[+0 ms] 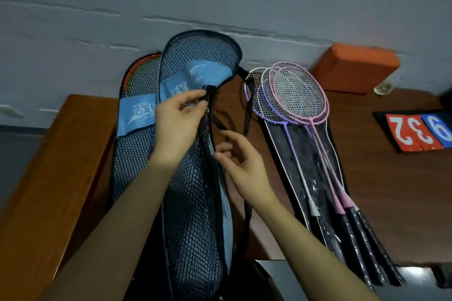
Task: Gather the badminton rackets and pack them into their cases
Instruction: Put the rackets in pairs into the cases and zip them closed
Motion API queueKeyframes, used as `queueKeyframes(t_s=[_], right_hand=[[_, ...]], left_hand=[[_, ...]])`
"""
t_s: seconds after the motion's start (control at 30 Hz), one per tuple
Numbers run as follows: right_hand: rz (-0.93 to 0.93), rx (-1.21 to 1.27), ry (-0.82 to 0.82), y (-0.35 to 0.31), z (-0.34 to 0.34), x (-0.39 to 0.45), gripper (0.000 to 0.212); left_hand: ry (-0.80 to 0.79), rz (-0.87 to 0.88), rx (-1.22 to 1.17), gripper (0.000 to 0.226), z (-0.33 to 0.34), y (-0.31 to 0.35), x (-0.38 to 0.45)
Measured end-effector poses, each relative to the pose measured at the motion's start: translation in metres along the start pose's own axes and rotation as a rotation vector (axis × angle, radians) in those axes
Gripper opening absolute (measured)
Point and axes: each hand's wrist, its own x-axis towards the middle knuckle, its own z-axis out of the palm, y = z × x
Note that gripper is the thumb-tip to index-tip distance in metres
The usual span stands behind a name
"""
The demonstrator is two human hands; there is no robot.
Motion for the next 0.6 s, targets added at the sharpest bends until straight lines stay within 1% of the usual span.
queueKeyframes(t_s=[0.17, 0.3, 0.37, 0.47, 0.53, 0.6], right_hand=[[0.018, 0.028, -0.005, -0.005, 0.018, 0.011, 0.036], [-0.045, -0.098, 0.028, -0.010, 0.016, 0.017, 0.032], [-0.134, -0.161, 0.105, -0.014, 0.005, 0.020, 0.030], [-0.283, -0.277, 0.240, -0.022, -0.017, 0.027, 0.029], [-0.305, -0.342, 0.284, -0.027, -0.030, 0.032, 0.028], [-0.300, -0.361, 0.300, -0.028, -0.039, 0.032, 0.028]], left_hand=[[0.042, 0.008, -0.037, 0.021, -0.017, 0.006, -0.003], [0.078, 0.020, -0.066, 0.021, -0.027, 0.008, -0.003], [0.090, 0.066, -0.017, 0.023, -0.030, 0.005, -0.001], [0.086, 0.196, 0.119, 0.028, -0.027, -0.004, 0.001], [0.082, 0.238, 0.158, 0.031, -0.018, -0.012, -0.002], [0.068, 0.223, 0.158, 0.036, -0.002, -0.020, -0.008]])
